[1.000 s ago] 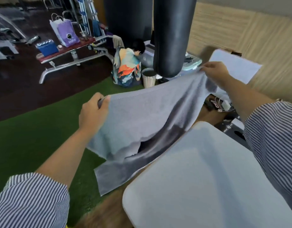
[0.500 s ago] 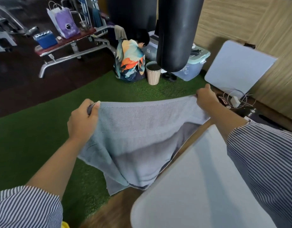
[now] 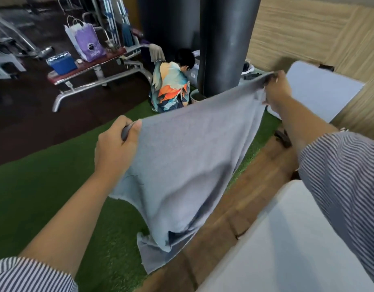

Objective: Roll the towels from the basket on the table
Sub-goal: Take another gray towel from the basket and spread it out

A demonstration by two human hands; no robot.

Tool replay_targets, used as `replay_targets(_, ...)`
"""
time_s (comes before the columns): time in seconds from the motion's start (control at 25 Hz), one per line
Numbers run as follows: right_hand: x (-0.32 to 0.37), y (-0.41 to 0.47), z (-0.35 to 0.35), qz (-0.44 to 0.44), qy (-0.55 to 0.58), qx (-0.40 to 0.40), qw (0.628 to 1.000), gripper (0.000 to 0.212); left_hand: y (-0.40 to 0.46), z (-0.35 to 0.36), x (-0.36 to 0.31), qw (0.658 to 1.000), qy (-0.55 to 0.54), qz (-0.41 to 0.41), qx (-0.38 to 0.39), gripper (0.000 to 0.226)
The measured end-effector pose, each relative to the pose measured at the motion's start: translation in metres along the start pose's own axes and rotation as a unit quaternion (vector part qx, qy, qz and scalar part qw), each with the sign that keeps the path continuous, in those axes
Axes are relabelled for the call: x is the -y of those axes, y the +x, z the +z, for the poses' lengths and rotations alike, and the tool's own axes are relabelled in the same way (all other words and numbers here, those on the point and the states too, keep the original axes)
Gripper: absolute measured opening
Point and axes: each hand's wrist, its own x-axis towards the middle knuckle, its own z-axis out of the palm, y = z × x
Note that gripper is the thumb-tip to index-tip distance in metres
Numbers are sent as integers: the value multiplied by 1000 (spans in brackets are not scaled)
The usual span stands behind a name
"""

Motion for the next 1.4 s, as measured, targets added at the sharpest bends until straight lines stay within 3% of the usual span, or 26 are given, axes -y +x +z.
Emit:
replay_targets(0.12, -11, 3, -29, -54, -32, -14, 998, 26, -9, 3, -13, 998, -61, -11, 32, 36)
replay_targets(0.24, -64, -15, -61, -103, -115, 39, 987, 30, -67, 21, -13, 984, -120, -20, 126, 38)
replay_targets(0.32, -118, -30, -82, -133, -234, 96, 958, 37, -123, 36, -10, 976, -122, -24, 181, 36)
replay_targets(0.4, -180, -48, -112, -147, -389, 171, 893, 39, -185, 51, -15, 965, -113, -37, 233, 33)
replay_targets(0.52, -248, -88, -162, -208, -566, 257, 755, 40, -269, 70, -24, 944, -94, -72, 309, 39)
replay_targets(0.6, -265, -122, -191, -279, -580, 308, 701, 42, -317, 81, -33, 930, -67, -92, 350, 48)
replay_targets(0.72, -280, -159, -220, -328, -600, 401, 609, 34, -370, 83, -44, 920, -21, -99, 378, 41)
replay_targets(0.8, -284, -180, -240, -316, -602, 428, 596, 38, -394, 77, -52, 921, -6, -112, 372, 44)
replay_targets(0.88, -292, -192, -262, -314, -599, 409, 613, 48, -414, 67, -62, 925, -15, -125, 358, 50)
replay_targets(1.0, -302, -197, -297, -317, -609, 372, 625, 37, -437, 55, -88, 926, -51, -129, 351, 46)
replay_targets(1.16, -322, -221, -336, -251, -643, 354, 631, 34, -477, 51, -125, 914, -51, -126, 381, 48)
replay_targets(1.4, -360, -284, -419, -223, -632, 294, 682, 40, -566, 39, -178, 927, -38, -99, 360, 43)
